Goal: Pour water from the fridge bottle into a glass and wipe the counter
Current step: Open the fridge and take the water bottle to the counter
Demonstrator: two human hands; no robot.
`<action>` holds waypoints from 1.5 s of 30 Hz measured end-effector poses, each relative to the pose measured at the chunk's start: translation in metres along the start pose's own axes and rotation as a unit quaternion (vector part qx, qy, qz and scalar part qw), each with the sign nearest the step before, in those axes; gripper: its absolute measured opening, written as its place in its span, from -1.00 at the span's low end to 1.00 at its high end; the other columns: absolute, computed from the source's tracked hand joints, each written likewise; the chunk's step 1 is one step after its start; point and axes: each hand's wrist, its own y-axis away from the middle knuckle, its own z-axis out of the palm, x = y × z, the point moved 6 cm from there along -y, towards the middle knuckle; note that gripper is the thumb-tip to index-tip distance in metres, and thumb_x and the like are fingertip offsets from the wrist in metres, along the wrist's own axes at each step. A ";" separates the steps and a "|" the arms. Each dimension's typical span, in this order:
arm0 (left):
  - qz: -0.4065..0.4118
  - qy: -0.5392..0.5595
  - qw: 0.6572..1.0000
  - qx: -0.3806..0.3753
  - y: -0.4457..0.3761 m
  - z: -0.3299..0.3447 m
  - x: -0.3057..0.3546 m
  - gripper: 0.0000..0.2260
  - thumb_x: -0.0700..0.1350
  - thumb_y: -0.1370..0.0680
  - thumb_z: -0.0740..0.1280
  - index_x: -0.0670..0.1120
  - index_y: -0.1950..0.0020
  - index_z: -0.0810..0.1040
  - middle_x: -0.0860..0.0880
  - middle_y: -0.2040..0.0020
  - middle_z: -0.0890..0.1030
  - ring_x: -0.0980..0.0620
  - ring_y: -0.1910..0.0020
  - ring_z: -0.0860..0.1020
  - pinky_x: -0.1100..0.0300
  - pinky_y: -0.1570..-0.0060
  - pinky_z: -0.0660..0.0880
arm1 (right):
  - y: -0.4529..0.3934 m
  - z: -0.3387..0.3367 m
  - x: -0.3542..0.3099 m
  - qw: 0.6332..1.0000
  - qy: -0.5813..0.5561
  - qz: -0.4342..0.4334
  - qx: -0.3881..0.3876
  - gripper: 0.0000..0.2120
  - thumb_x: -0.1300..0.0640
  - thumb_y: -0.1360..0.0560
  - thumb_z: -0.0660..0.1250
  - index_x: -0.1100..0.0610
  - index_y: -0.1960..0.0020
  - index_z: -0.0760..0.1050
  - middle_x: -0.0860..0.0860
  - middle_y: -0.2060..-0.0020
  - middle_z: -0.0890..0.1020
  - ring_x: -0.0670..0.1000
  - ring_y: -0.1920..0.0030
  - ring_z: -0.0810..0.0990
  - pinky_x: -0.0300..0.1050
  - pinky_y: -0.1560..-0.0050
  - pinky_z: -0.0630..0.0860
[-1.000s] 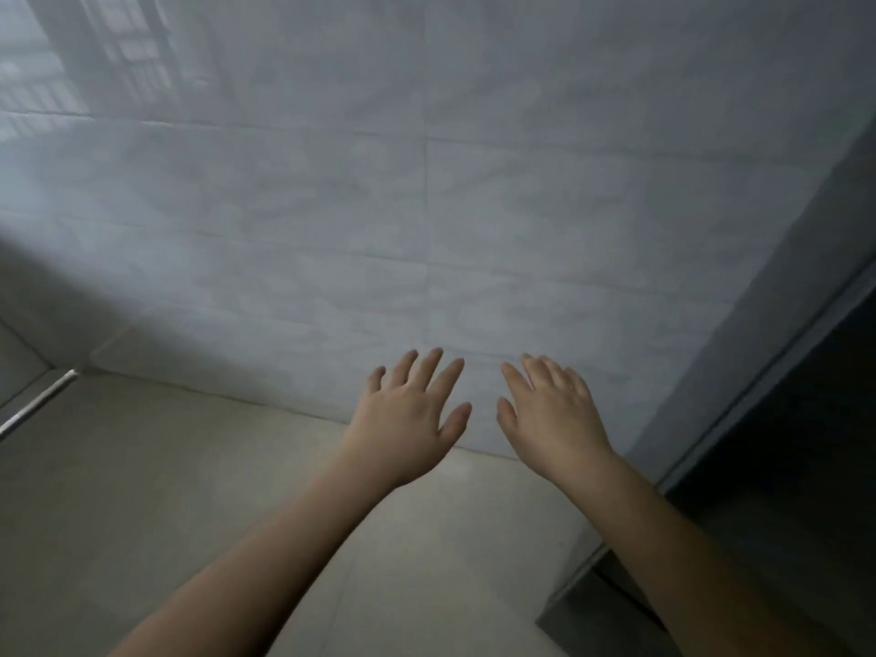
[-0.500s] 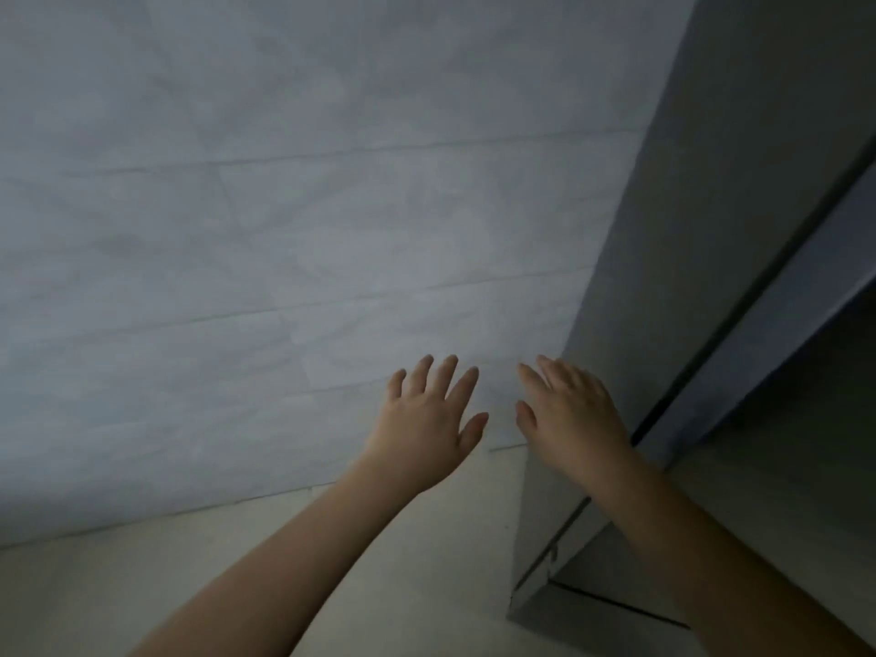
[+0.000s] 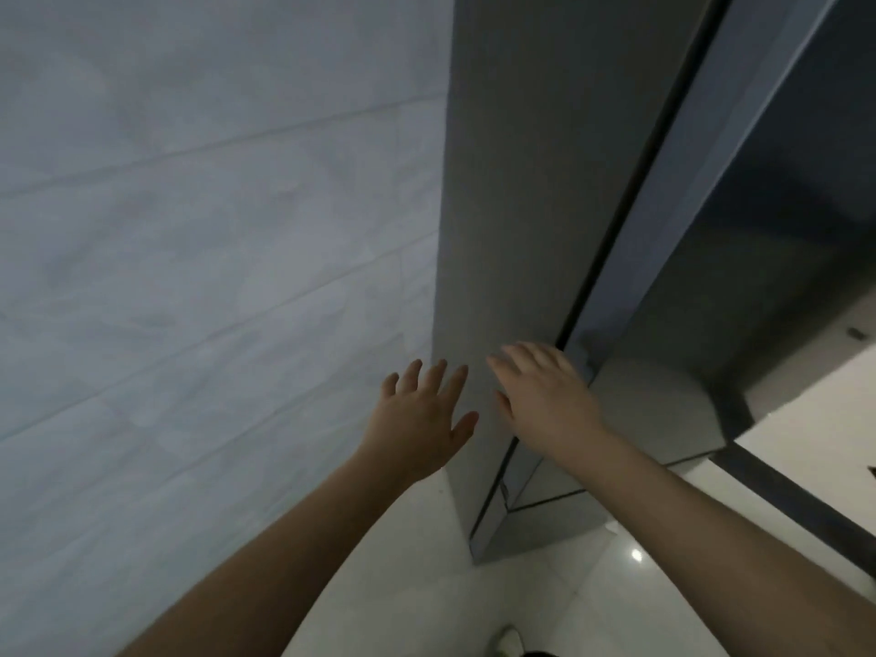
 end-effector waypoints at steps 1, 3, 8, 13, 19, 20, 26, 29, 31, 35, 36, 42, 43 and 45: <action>0.013 0.005 1.000 -0.003 0.001 0.002 0.005 -0.37 0.31 -0.62 -0.09 0.05 -0.62 -0.07 -0.09 -0.61 0.07 -0.20 -0.57 0.05 -0.17 -0.51 0.08 | 0.004 0.001 0.003 1.000 0.021 0.007 0.011 -0.60 0.12 -0.41 0.45 0.18 -0.22 0.56 0.18 -0.16 0.60 0.21 -0.20 0.54 0.13 -0.31 0.38; 0.038 0.012 0.999 -0.002 0.003 0.005 0.014 -0.37 0.30 -0.62 -0.07 0.03 -0.62 -0.06 -0.09 -0.61 0.08 -0.19 -0.57 0.07 -0.17 -0.50 0.09 | 0.011 0.001 0.009 0.997 0.073 0.005 0.021 -0.68 0.21 -0.28 0.50 0.18 -0.03 0.62 0.15 0.02 0.63 0.20 -0.06 0.58 0.11 -0.22 0.42; 0.078 0.028 0.997 -0.006 0.001 0.018 0.033 -0.38 0.26 -0.63 -0.03 -0.02 -0.61 0.01 -0.10 -0.59 0.16 -0.15 -0.55 0.15 -0.15 -0.47 0.17 | 0.026 -0.010 0.016 0.981 0.194 -0.011 0.023 -0.88 0.25 -0.24 0.45 0.18 0.22 0.62 0.13 0.25 0.60 0.18 0.12 0.59 0.09 -0.19 0.47; 0.128 0.046 0.991 0.008 -0.004 0.030 0.063 -0.40 0.22 -0.64 0.03 -0.08 -0.58 0.11 -0.13 -0.52 0.29 -0.14 -0.46 0.30 -0.08 -0.36 0.30 | 0.031 -0.006 0.022 0.964 0.262 -0.033 -0.018 -0.82 0.20 -0.13 0.59 0.20 0.31 0.67 0.15 0.25 0.65 0.19 0.12 0.61 0.06 -0.20 0.51; 0.154 0.082 0.984 -0.034 -0.007 0.051 0.098 -0.38 0.17 -0.65 0.06 -0.11 -0.61 -0.01 -0.15 -0.58 0.17 -0.15 -0.51 0.22 -0.11 -0.44 0.23 | 0.041 -0.003 0.028 0.944 0.317 -0.089 0.000 -0.87 0.16 -0.30 0.50 0.16 0.17 0.69 0.10 0.07 0.65 0.14 0.01 0.58 0.02 -0.30 0.35; 0.157 0.086 0.983 -0.043 -0.007 0.055 0.102 -0.37 0.16 -0.65 0.07 -0.11 -0.61 -0.05 -0.16 -0.59 0.13 -0.15 -0.52 0.20 -0.11 -0.45 0.21 | 0.042 -0.003 0.029 0.941 0.323 -0.098 -0.008 -0.88 0.15 -0.34 0.47 0.15 0.15 0.69 0.08 0.06 0.64 0.13 0.00 0.57 0.01 -0.29 0.37; 0.137 0.092 0.982 -0.090 -0.005 0.088 0.114 -0.24 0.19 -0.62 0.14 -0.09 -0.60 -0.24 -0.09 -0.63 -0.08 -0.13 -0.56 0.10 -0.09 -0.49 0.14 | 0.045 -0.012 0.029 0.935 0.329 -0.128 -0.002 -0.93 0.16 -0.30 0.49 0.14 0.23 0.68 0.05 0.16 0.63 0.09 0.07 0.58 -0.03 -0.19 0.46; 0.117 0.122 0.979 -0.112 -0.001 0.099 0.122 -0.17 0.18 -0.61 0.19 -0.08 -0.58 -0.34 -0.06 -0.62 -0.19 -0.12 -0.58 0.05 -0.12 -0.49 0.15 | 0.049 -0.010 0.027 0.925 0.354 -0.141 -0.004 -0.87 0.14 -0.43 0.38 0.12 0.07 0.68 0.02 0.02 0.63 0.08 -0.06 0.56 -0.05 -0.30 0.38; 0.103 0.162 0.975 -0.111 -0.002 0.099 0.125 -0.14 0.16 -0.60 0.22 -0.06 -0.56 -0.37 -0.05 -0.62 -0.21 -0.11 -0.58 0.04 -0.17 -0.48 0.18 | 0.047 -0.011 0.024 0.921 0.365 -0.138 -0.008 -0.87 0.10 -0.43 0.38 0.07 0.08 0.68 -0.02 0.04 0.63 0.04 -0.05 0.56 -0.09 -0.25 0.40; 0.087 0.208 0.970 -0.096 0.000 0.093 0.133 -0.17 0.09 -0.60 0.26 -0.04 -0.59 -0.30 -0.04 -0.62 -0.15 -0.11 -0.58 0.04 -0.18 -0.48 0.16 | 0.056 -0.015 0.024 0.924 0.348 -0.156 -0.018 -0.79 0.16 -0.43 0.26 0.06 0.15 0.68 -0.02 0.14 0.63 0.04 0.04 0.57 -0.11 -0.08 0.45; 0.088 0.205 0.970 -0.092 0.003 0.092 0.137 -0.18 0.08 -0.61 0.26 -0.05 -0.59 -0.29 -0.05 -0.62 -0.14 -0.12 -0.58 0.04 -0.17 -0.49 0.14 | 0.063 -0.017 0.026 0.922 0.347 -0.170 0.009 -0.73 0.20 -0.42 0.19 0.09 0.17 0.68 0.00 0.18 0.63 0.06 0.09 0.57 -0.09 -0.04 0.47; 0.119 0.147 0.980 -0.065 0.037 0.112 0.171 -0.17 0.10 -0.61 0.24 -0.14 -0.59 -0.29 -0.12 -0.62 -0.18 -0.16 -0.58 0.03 -0.13 -0.44 0.19 | 0.128 -0.026 0.035 0.922 0.315 -0.213 0.070 -0.89 0.23 -0.31 0.44 0.19 0.16 0.65 0.11 0.16 0.62 0.13 0.09 0.55 0.01 -0.10 0.42; 0.124 0.147 0.980 -0.056 0.044 0.115 0.178 -0.16 0.10 -0.60 0.25 -0.14 -0.59 -0.29 -0.13 -0.61 -0.18 -0.17 -0.57 0.03 -0.13 -0.43 0.21 | 0.141 -0.028 0.035 0.928 0.305 -0.204 0.064 -0.88 0.22 -0.30 0.45 0.18 0.16 0.65 0.12 0.14 0.63 0.13 0.09 0.55 0.00 -0.10 0.41; 0.138 0.153 0.978 -0.043 0.058 0.120 0.191 -0.16 0.07 -0.58 0.26 -0.11 -0.60 -0.27 -0.14 -0.61 -0.16 -0.18 -0.57 0.02 -0.16 -0.43 0.23 | 0.165 -0.030 0.041 0.941 0.278 -0.175 0.083 -0.83 0.24 -0.27 0.48 0.22 0.14 0.64 0.16 0.12 0.64 0.16 0.09 0.56 0.02 -0.08 0.42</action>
